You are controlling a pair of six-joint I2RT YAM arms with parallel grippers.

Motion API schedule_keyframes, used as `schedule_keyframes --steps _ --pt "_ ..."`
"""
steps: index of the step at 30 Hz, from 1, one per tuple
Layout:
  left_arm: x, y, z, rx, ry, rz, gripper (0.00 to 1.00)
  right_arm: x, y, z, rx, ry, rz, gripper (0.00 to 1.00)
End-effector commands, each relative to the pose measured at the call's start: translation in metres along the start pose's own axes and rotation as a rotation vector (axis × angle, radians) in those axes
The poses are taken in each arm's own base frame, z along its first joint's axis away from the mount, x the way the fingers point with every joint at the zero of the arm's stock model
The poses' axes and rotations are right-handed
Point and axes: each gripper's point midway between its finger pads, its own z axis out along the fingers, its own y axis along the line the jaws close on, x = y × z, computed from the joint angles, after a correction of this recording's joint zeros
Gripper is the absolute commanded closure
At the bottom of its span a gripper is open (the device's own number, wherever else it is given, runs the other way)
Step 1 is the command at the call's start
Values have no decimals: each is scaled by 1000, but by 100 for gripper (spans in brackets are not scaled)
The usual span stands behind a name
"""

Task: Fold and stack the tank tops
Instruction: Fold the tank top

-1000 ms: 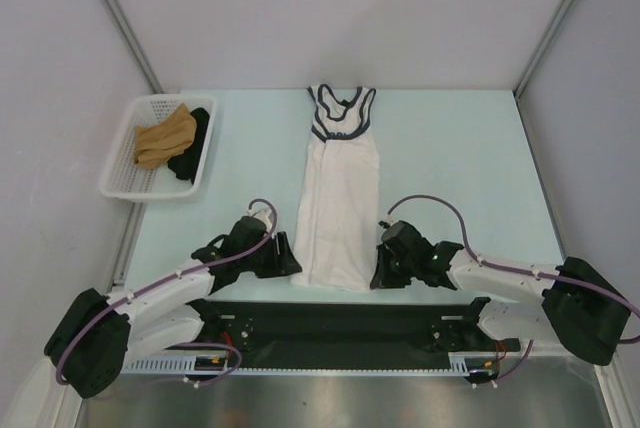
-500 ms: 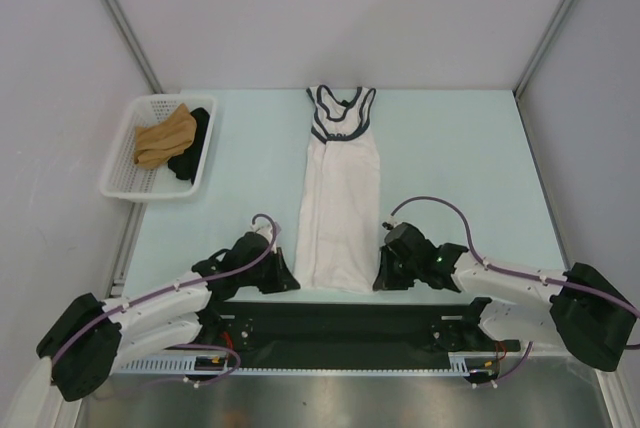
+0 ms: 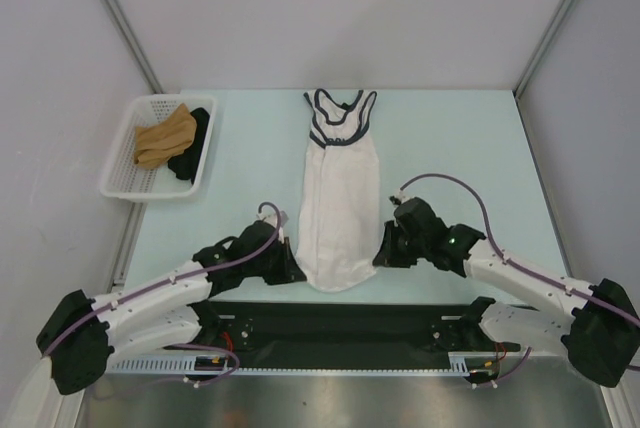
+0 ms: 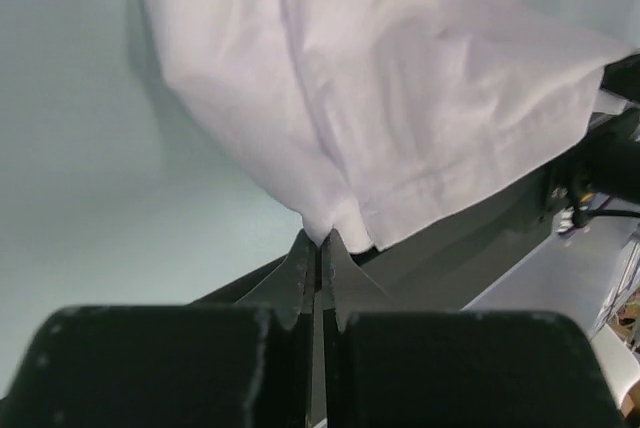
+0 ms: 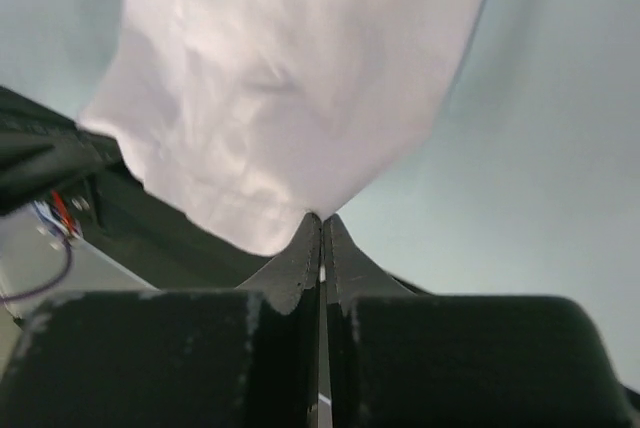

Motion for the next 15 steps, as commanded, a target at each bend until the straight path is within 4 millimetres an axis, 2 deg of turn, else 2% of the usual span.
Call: schedule_keyframes --steps 1,2,3,4,6,7,8,10,11,12,13,14,15 --pt "-50 -36 -8 26 -110 39 100 -44 12 -10 -14 -61 -30 100" --pt "-55 -35 -3 11 -100 49 100 -59 8 -12 -6 -82 -20 100" --pt "-67 -34 -3 1 -118 38 100 -74 14 -16 -19 -107 -23 100" --pt "-80 -41 -4 10 -136 42 100 -83 14 -16 -21 -112 -26 100" --pt "-104 -34 -4 -27 -176 32 100 -99 3 -8 18 -98 -18 100" --pt "-117 -36 -2 -37 -188 28 100 -115 9 -11 9 -122 -25 100" --pt "-125 -35 -1 -47 -197 31 100 -120 4 -1 27 -99 -21 100" --pt "-153 -30 1 -78 -230 7 100 -149 1 -1 39 -139 -16 100" --pt "-162 -27 2 -93 -237 6 100 -155 -4 10 50 -115 -5 100" --pt "-175 -22 1 -106 -257 -6 100 -166 -12 13 65 -122 -1 100" --pt "-188 -22 5 -121 -263 -11 99 -183 -11 13 67 -142 3 100" --pt "-197 -20 5 -138 -273 -9 100 -191 -13 17 69 -143 8 100" --pt "-208 -17 3 -155 -293 -14 100 -197 -25 29 92 -124 31 100"
